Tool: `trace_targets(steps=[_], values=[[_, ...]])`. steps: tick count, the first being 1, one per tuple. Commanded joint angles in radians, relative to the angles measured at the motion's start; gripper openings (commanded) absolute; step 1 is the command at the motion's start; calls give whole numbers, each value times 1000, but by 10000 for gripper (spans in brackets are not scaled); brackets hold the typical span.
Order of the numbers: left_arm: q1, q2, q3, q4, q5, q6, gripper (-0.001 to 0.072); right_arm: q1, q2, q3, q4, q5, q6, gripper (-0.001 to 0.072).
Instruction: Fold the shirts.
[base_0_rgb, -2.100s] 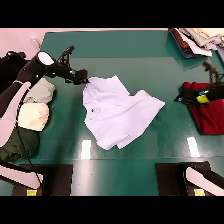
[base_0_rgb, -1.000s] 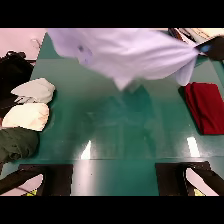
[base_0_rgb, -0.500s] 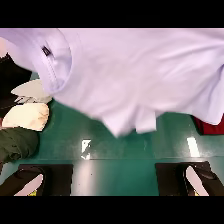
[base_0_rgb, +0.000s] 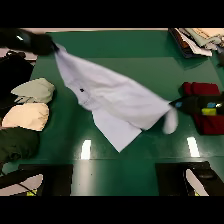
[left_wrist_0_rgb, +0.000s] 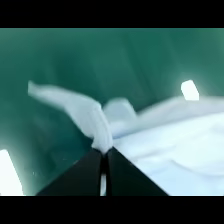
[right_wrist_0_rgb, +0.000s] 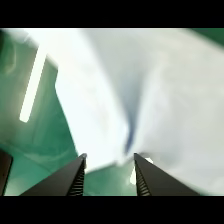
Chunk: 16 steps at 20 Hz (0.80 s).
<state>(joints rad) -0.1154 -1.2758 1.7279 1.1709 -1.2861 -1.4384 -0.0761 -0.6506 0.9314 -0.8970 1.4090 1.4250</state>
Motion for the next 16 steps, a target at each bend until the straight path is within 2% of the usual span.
trace_targets(steps=[1, 3, 6, 9, 11, 13, 16], values=[[0, -53, -50, 71, -28, 3, 21, 61, 15, -77, -46, 3, 24, 378], [0, -53, -49, 88, -31, 4, 21, 48, 2, -65, -171, 11, 42, 379], [0, -53, -49, 83, -16, 3, 21, -29, -108, -67, -257, 8, 37, 384], [0, -53, -50, 82, -13, 3, 21, -114, -278, -66, -250, -137, -24, 383], [0, -53, -50, 82, -13, 3, 21, -148, -410, -66, -182, -201, -71, 383], [0, -54, -50, 82, -11, 3, 21, -144, -537, -66, -88, -271, -117, 383], [0, -54, -50, 82, -11, 3, 21, -88, -682, -30, -55, -398, -119, 383]])
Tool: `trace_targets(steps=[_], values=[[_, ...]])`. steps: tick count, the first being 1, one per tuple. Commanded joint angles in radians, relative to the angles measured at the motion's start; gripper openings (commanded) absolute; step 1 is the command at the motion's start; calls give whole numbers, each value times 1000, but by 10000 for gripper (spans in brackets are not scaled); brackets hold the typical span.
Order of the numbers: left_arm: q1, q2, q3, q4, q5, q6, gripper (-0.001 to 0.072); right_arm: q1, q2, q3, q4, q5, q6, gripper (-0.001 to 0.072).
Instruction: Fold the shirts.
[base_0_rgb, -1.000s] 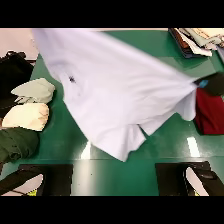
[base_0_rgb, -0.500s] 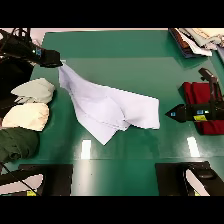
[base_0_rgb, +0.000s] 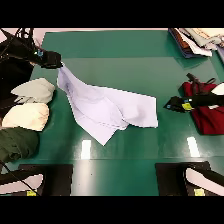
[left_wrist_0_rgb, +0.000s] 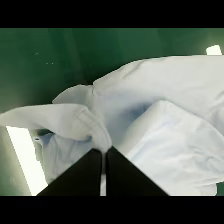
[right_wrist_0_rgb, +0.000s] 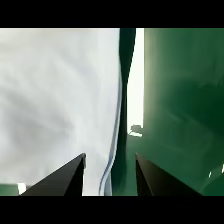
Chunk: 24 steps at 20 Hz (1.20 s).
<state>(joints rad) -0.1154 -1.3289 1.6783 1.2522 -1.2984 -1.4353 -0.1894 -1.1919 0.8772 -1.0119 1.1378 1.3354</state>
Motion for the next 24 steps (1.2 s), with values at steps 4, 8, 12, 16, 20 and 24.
trace_targets(steps=[4, 8, 12, 16, 20, 24], values=[[0, -1, 0, 1, 2, 0, 21, 91, -305, 172, 71, -137, -35, 383], [0, -1, 0, 1, 2, 0, 21, 132, -417, 299, 72, -81, -34, 380], [0, 0, 0, 1, -3, 0, 21, 170, -421, 327, 74, -98, -36, 12], [0, 40, 61, 2, 0, -6, 21, 147, -225, 328, 75, -116, -60, 13], [0, 171, 306, 5, 32, -8, 20, 53, 120, 422, 74, -49, -62, 14], [0, 370, 430, 5, 153, -8, 20, -78, 392, 608, 69, 40, -48, 13]])
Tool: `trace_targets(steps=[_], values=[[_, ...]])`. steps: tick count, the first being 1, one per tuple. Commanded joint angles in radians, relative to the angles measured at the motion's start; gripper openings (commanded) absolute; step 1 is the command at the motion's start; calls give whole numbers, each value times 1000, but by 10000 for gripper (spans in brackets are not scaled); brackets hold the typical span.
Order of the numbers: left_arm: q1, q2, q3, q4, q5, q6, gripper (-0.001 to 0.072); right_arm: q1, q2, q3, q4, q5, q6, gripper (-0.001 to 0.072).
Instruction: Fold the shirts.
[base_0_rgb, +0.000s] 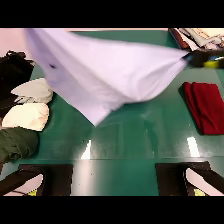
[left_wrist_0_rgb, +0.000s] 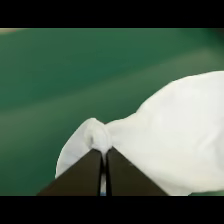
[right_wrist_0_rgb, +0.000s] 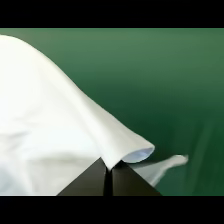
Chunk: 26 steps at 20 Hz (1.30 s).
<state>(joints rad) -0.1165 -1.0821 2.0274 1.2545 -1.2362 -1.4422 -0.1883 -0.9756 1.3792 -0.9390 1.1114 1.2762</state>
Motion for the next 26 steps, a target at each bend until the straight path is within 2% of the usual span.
trace_targets(steps=[1, 6, 10, 13, 17, 19, 22, 23, 24, 25, 26], values=[[1, 177, 81, 3, 129, -1, 20, -115, 213, 148, -4, 98, 18, 13], [1, 315, 82, 3, 291, -19, 19, -340, 271, 343, -3, 262, 48, 12], [1, 269, 51, 3, 225, -19, 19, -366, 195, 423, -2, 334, 89, 12], [1, 145, -41, -2, 130, -24, 20, -256, 87, 352, -21, 371, 108, 11], [1, -124, -165, -5, -62, -23, 20, -34, -74, 132, -285, 386, 188, 12], [1, -266, -238, -6, -65, -23, 21, 50, -172, 34, -383, 338, 209, 12], [1, -447, -285, -4, -12, -26, 23, 92, -336, -4, -364, 238, 209, 13], [1, -477, -285, -4, -8, -39, 56, 91, -386, 20, -323, 222, 209, 18], [1, -488, -284, 1, 2, -43, 416, 82, -426, 56, -274, 224, 207, 113], [2, -487, -282, 7, 14, -45, 630, 66, -461, 104, -217, 232, 204, 286], [12, -482, -272, 10, 7, -45, 600, 56, -488, 149, -171, 247, 190, 319]])
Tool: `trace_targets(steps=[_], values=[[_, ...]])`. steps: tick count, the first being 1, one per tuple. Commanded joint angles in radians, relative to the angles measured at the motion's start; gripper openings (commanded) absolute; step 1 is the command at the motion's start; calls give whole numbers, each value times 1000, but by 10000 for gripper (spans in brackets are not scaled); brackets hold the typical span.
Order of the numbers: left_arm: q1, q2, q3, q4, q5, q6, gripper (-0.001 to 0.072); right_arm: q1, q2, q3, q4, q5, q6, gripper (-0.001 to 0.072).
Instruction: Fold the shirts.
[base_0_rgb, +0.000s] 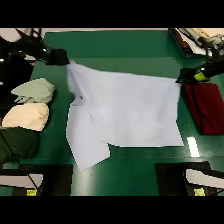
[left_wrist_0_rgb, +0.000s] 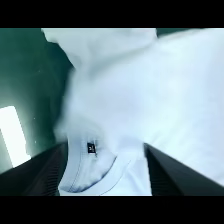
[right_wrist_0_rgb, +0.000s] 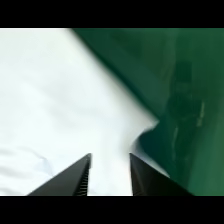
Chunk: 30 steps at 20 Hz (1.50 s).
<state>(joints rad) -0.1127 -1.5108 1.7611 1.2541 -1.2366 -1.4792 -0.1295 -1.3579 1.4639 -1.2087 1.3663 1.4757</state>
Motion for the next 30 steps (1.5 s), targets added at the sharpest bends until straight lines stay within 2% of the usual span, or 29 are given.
trace_targets(steps=[1, 4, 7, 11, 15, 18, 21, 26, 27, 28, 30], values=[[31, -50, 14, 8, -35, -8, 599, -18, -122, 105, 129, 22, -19, 319], [110, 9, -10, -1, -193, -5, 599, -45, -94, 116, 145, 124, -54, 318], [160, 156, -267, -1, -175, 19, 600, -45, 24, -11, 144, 124, -92, 313], [185, 394, -778, -14, -78, 24, 600, -43, 175, -175, 145, 80, -99, 313], [185, 520, -1107, -109, -33, 23, 600, -42, 296, -287, 145, 27, -100, 312], [185, 531, -1213, -188, 23, 25, 599, -43, 336, -313, 144, 22, -100, 312], [185, 531, -1259, -291, 59, 75, 598, -43, 348, -312, 145, 23, -100, 312], [185, 531, -1305, -340, 121, 76, 597, -43, 348, -312, 144, 34, -100, 312], [185, 531, -1300, -357, 124, 85, 493, -44, 348, -312, 143, 35, -100, 312], [185, 531, -1299, -375, 127, 108, 286, -50, 348, -313, 142, 49, -101, 312], [185, 531, -1289, -379, 124, 119, 25, -92, 348, -315, 129, 106, -119, 312]])
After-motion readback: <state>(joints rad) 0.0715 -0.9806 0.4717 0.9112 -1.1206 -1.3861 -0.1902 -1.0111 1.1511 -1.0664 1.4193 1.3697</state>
